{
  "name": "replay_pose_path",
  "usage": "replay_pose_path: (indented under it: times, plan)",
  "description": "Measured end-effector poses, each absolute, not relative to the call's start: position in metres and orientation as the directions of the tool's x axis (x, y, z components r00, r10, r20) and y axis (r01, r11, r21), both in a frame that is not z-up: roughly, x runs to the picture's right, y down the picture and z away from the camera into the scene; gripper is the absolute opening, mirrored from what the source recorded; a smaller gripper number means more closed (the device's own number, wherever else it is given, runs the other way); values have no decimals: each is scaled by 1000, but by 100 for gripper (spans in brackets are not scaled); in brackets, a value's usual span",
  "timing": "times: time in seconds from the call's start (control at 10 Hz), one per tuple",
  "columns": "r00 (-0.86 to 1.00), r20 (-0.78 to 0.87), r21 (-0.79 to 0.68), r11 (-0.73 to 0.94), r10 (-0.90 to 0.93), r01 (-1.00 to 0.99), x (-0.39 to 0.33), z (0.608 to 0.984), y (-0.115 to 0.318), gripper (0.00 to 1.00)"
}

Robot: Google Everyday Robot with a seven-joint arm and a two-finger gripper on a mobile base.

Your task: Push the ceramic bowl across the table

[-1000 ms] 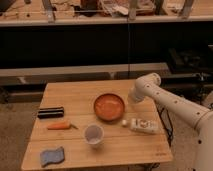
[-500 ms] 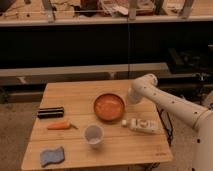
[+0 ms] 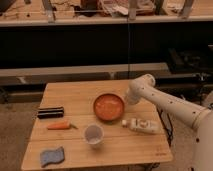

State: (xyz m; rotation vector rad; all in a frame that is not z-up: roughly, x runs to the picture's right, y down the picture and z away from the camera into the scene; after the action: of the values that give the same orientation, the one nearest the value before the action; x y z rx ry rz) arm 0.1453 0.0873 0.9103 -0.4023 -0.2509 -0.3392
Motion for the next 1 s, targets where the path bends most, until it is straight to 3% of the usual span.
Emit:
replay_pose_path:
  times: [1.0]
  plan:
    - [901,316,-331,856,-296,398,122,910,85,4]
